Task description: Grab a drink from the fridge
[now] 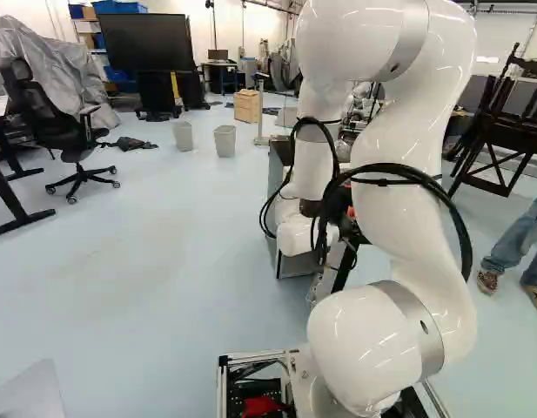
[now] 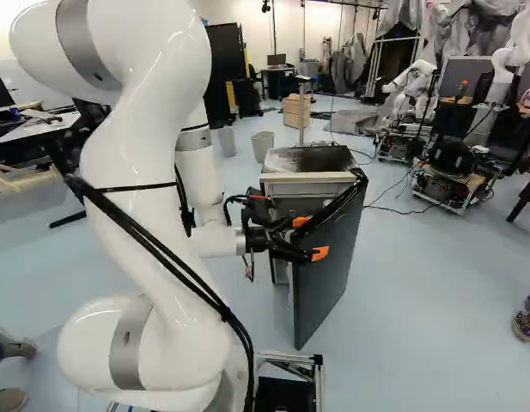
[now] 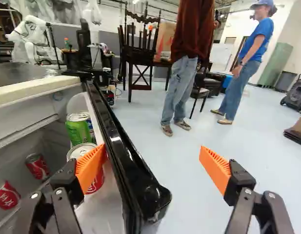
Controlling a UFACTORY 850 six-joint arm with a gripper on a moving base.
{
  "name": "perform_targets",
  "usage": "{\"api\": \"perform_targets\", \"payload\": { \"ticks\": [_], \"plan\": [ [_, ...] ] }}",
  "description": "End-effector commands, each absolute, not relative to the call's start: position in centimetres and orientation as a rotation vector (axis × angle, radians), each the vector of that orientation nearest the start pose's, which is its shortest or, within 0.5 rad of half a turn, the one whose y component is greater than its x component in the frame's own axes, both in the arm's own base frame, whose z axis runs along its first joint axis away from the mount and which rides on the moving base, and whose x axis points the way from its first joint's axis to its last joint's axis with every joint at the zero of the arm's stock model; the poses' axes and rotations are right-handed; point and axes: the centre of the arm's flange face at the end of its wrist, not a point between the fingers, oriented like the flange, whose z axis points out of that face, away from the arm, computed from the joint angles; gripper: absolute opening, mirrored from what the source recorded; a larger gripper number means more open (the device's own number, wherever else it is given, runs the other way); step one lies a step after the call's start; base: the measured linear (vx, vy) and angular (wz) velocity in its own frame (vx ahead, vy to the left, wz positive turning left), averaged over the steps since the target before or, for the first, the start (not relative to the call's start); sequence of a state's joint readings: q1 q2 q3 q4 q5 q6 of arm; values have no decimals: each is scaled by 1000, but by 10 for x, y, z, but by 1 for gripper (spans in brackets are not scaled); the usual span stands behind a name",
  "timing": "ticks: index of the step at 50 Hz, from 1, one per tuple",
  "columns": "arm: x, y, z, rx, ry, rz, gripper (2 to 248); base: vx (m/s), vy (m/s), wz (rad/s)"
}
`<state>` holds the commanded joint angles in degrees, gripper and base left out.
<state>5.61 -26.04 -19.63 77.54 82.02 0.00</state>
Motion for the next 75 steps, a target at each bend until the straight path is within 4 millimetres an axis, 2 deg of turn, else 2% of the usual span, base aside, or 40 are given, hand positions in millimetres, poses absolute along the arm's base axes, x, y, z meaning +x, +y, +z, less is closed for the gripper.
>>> {"api": "perform_targets", "payload": {
  "ticks": [38,75],
  "plan": [
    [302,-129,259,1385,-1242,1109,247,0,0,0],
    [309,-211,258,1132,-1418,980,247,0,0,0]
  ]
}}
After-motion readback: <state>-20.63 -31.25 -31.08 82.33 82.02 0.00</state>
